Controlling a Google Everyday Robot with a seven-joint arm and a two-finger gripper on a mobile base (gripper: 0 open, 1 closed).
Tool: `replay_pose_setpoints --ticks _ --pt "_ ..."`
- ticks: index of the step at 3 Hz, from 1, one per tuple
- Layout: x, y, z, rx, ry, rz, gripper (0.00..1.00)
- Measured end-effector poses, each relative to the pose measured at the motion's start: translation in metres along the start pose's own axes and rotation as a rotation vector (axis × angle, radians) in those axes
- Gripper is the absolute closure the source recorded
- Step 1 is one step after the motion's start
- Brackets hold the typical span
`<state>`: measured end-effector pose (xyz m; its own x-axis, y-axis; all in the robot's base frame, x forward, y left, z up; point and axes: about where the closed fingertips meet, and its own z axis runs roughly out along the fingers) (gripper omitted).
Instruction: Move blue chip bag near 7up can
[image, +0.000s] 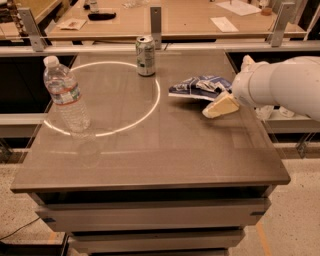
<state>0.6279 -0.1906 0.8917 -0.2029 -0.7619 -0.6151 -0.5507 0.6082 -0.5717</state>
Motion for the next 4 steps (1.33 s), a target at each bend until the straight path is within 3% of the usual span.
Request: replay_pose_setpoints --ticks 1,3,4 --pt "-0.008 0.006 0.008 -0.010 0.003 0.025 0.00" --pt "-0.024 0.035 0.024 -0.080 -0.027 0.063 0.41" --pt "-0.031 0.038 0.026 -0.087 -0.059 0.063 0.64"
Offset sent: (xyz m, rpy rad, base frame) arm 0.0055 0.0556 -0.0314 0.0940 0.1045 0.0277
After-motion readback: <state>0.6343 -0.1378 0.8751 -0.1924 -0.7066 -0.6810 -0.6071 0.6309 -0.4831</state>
